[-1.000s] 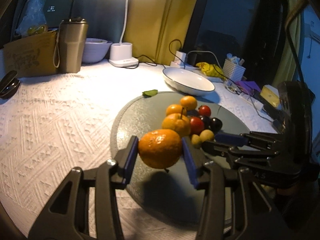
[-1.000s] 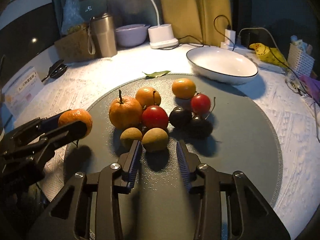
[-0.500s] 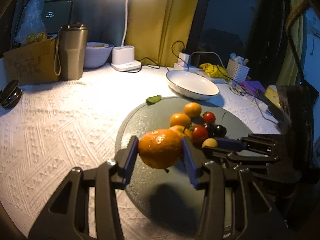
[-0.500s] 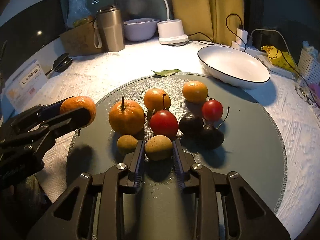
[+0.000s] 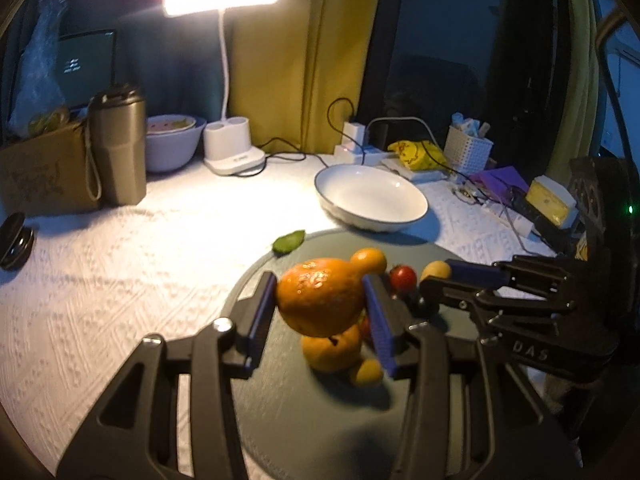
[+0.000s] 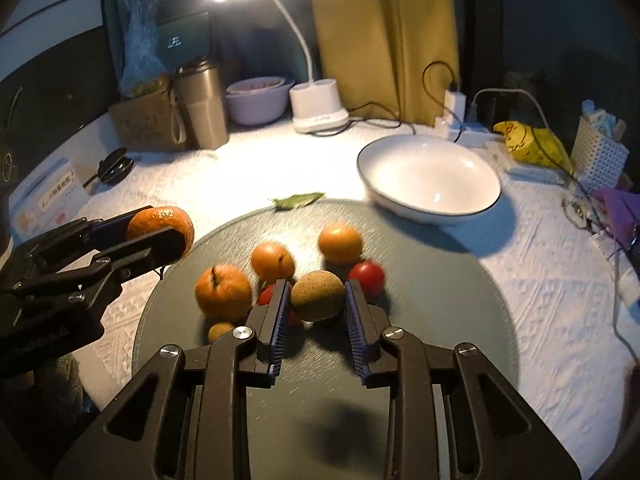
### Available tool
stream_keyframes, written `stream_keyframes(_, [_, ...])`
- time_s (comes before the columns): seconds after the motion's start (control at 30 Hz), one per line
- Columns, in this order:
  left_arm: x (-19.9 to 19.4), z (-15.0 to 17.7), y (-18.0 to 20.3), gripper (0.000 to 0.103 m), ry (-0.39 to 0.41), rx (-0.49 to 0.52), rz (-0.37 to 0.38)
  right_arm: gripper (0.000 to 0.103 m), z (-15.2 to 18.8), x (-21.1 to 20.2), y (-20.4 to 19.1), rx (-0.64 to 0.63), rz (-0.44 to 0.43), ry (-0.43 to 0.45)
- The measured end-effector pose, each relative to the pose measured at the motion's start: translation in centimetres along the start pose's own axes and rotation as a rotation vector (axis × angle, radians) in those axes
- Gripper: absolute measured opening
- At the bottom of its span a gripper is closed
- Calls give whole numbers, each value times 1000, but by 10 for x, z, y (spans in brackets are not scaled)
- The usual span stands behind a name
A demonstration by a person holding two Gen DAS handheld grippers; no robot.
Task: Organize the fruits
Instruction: 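Carry the tangerine and kiwi onto the white plate and open both tools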
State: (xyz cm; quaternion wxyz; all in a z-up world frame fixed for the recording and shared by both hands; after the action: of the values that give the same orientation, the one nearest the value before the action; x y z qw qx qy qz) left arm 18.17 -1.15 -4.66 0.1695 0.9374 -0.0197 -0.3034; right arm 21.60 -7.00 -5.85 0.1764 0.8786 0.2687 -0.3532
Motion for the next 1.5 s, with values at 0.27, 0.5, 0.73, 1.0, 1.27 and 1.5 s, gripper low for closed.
stream_keyframes(0.27, [19, -27, 11, 45, 1, 24, 8, 30, -19, 0, 30, 15, 37, 27])
stream_keyframes(0.5, [42, -50, 19, 45, -7, 60, 13, 30, -37, 12, 61, 26, 67, 46])
stream_keyframes(0.73, [74, -69, 27, 45, -31, 108, 14, 30, -50, 28, 94, 34, 88, 54])
stream_keyframes(1.0, [116, -92, 38, 45, -80, 139, 59, 30, -64, 51, 128, 44, 102, 57])
stream_keyframes(1.27, [165, -99, 49, 45, -175, 155, 99, 30, -77, 82, 147, 39, 108, 40])
stream_keyframes(1.5, [206, -92, 47, 45, -302, 95, 115, 30, -78, 117, 164, 71, 112, 7])
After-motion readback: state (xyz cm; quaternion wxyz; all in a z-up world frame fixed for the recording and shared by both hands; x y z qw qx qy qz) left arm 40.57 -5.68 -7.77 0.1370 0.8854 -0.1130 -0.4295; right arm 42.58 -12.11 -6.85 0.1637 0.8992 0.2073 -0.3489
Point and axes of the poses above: each gripper's, at about its wrist camera, not at the fingertips, and x roughly the way its jaws point, y to its right, z to its underside, the point moved 9 cm from there along x, roughly the way its jaws point, and after that the axes turned 13 degrees about -x, right-handed, at the moved point
